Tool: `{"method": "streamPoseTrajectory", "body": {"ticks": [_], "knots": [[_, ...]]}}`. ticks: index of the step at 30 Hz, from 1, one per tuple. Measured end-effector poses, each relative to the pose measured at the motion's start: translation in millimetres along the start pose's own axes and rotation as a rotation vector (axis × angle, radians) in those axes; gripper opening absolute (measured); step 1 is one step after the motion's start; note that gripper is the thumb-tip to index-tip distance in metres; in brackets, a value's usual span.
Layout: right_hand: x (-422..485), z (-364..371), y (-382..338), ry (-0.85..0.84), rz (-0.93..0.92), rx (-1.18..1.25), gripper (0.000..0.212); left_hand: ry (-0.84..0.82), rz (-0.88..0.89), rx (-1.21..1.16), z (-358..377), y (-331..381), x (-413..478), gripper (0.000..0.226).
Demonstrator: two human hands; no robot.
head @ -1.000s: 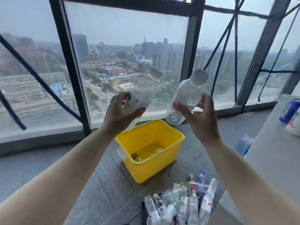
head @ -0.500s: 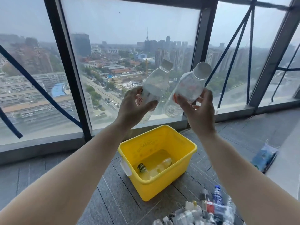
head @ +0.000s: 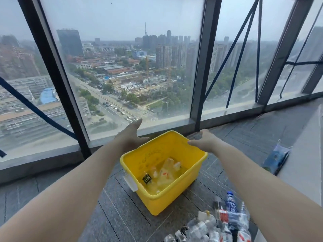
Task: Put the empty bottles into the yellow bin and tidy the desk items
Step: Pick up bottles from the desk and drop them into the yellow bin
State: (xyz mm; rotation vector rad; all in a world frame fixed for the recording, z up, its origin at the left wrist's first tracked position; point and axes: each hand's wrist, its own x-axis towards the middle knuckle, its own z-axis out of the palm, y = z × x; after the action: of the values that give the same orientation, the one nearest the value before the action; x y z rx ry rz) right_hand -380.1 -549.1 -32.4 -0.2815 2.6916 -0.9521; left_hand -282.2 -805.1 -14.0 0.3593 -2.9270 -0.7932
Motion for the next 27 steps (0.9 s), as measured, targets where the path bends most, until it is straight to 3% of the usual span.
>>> {"method": "streamPoseTrajectory", "body": {"ticks": [11,16,27], "knots": [[-123.3,-57.2,30.8,0.259,-0.269,-0.006,0.058,0.129,0.316,-0.049,-5.1,116.0,-104.4,0.060],[-202.4,-100.7,75.0,0.326,-0.270,-0.044,0.054,0.129,0.390,-0.160,19.9,172.6,-149.8,0.059],[-380.2,-192.3,224.2,0.508,-0.150,-0.090,0.049,-0.006,0.599,-0.164,121.6,336.3,-254.3,0.059]]}}
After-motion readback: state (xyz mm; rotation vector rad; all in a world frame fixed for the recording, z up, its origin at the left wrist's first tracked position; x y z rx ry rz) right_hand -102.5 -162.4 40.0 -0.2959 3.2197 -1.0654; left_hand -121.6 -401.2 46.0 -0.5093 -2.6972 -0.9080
